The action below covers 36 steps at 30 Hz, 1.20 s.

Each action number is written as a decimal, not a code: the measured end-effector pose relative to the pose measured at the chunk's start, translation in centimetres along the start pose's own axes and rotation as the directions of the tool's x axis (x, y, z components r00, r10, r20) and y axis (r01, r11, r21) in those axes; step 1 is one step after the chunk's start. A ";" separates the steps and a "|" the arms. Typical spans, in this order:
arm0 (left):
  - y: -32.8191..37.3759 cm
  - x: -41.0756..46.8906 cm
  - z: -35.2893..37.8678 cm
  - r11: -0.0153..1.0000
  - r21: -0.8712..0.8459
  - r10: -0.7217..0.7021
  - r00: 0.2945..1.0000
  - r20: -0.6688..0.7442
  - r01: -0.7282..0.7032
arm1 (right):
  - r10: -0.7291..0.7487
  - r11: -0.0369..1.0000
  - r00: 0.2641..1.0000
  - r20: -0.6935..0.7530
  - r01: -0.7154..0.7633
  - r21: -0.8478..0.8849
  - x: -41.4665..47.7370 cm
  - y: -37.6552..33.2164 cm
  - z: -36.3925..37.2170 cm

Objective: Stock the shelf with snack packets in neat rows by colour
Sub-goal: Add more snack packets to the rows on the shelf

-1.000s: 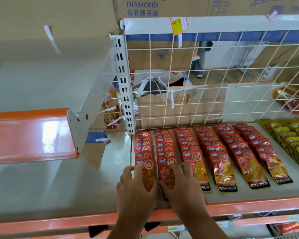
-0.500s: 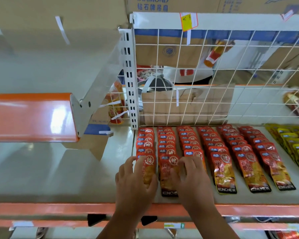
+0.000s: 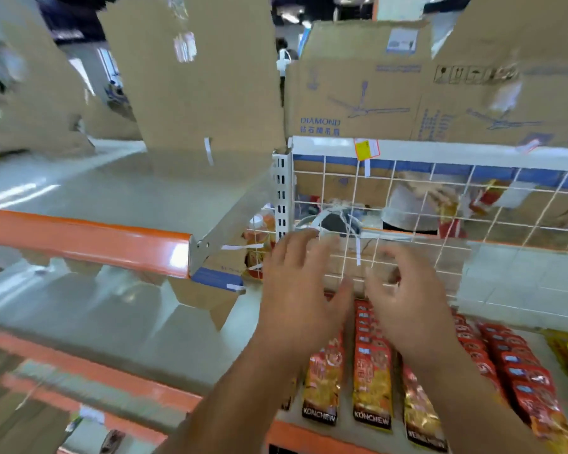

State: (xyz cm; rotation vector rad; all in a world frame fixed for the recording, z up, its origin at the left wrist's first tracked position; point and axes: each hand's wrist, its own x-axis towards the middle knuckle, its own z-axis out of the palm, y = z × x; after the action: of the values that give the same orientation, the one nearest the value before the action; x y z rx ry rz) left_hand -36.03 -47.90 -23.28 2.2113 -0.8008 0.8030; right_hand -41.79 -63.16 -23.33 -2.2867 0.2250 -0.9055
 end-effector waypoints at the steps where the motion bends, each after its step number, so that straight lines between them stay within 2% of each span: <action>1: 1.1 1.5 -1.2 0.999 -0.008 0.036 0.999 -0.041 -0.036 | -0.052 0.998 0.999 -0.017 0.052 0.027 1.2 -1.2 -1.0; 5: 4.6 6.7 -7.0 0.992 -0.009 0.122 0.976 -0.179 -0.126 | -0.194 0.976 0.980 -0.044 0.198 0.091 5.4 -6.3 -4.5; 7: 4.9 8.6 -10.2 0.994 -0.027 0.103 0.982 -0.158 -0.109 | -0.255 0.958 0.966 -0.039 0.257 0.129 7.3 -9.0 -5.8; 10: 3.1 10.6 -15.2 0.999 -0.004 0.043 0.997 -0.064 -0.043 | -0.365 0.923 0.929 0.059 0.353 0.153 9.5 -12.8 -6.7; 13: -1.1 11.8 -19.6 0.991 0.083 -0.106 0.994 0.025 0.103 | -0.486 0.874 0.847 0.217 0.470 0.123 11.2 -16.2 -6.3; 16: -5.2 12.3 -23.7 0.955 0.108 -0.289 0.952 0.104 0.278 | -0.542 0.833 0.749 0.381 0.538 0.128 12.5 -19.3 -5.0; 19: -8.6 11.9 -27.6 0.907 0.196 -0.396 0.913 0.093 0.373 | -0.565 0.791 0.651 0.507 0.602 0.107 13.3 -22.4 -3.6; 23: -13.2 10.0 -32.0 0.836 0.292 -0.504 0.861 0.073 0.465 | -0.564 0.756 0.573 0.595 0.648 0.092 14.9 -26.9 -0.8; 27: -18.7 8.5 -35.1 0.769 0.364 -0.579 0.814 0.046 0.526 | -0.515 0.734 0.525 0.678 0.679 0.032 16.4 -32.0 3.1; 33: -29.9 8.4 -39.5 0.724 0.403 -0.627 0.778 0.045 0.560 | -0.415 0.581 0.449 0.791 0.800 -0.149 17.2 -41.7 12.3; 36: -36.4 8.9 -41.2 0.714 0.441 -0.630 0.774 0.067 0.543 | -0.370 0.591 0.445 0.816 0.790 -0.163 17.5 -46.4 18.5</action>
State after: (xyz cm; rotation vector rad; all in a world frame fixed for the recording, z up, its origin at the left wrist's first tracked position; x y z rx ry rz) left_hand -17.69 1.34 -4.99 2.7251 0.0440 0.4226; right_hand -20.10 -24.62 5.72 -3.1406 -0.9114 -0.1236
